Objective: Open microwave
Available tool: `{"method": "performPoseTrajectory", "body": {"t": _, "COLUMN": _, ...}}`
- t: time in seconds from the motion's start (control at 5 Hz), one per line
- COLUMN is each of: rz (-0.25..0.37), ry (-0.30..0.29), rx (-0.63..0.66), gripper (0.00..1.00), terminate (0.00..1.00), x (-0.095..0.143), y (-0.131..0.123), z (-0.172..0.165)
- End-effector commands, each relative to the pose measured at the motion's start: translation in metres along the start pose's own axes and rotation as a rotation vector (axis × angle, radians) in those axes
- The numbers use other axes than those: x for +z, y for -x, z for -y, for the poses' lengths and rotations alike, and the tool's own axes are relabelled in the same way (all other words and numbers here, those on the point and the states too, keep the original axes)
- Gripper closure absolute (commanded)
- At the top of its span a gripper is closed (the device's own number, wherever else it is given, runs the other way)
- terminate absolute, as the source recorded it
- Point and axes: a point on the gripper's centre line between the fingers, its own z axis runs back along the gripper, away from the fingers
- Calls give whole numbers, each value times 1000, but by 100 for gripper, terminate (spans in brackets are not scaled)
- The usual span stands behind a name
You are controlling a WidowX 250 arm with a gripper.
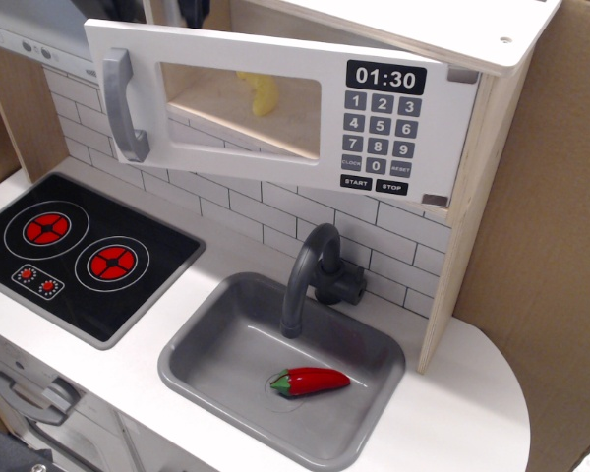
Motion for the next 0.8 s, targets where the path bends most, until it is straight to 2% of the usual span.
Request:
{"method": "performPoseTrajectory", "body": {"t": 0.0, "rz": 12, "ry": -23, "rx": -149, "gripper": 0, "terminate": 0, "x": 10, "y": 43, "z": 6}}
{"method": "performPoseTrajectory", "body": {"t": 0.4, "rz": -29, "ry": 2, "rx": -265, "gripper": 0, "terminate": 0, "x": 10, "y": 95, "z": 37}}
{"method": "performPoseTrajectory", "body": {"t": 0.6, "rz": -49, "ry": 11, "rx": -271, "gripper": 0, "terminate": 0, "x": 2, "y": 104, "z": 54}}
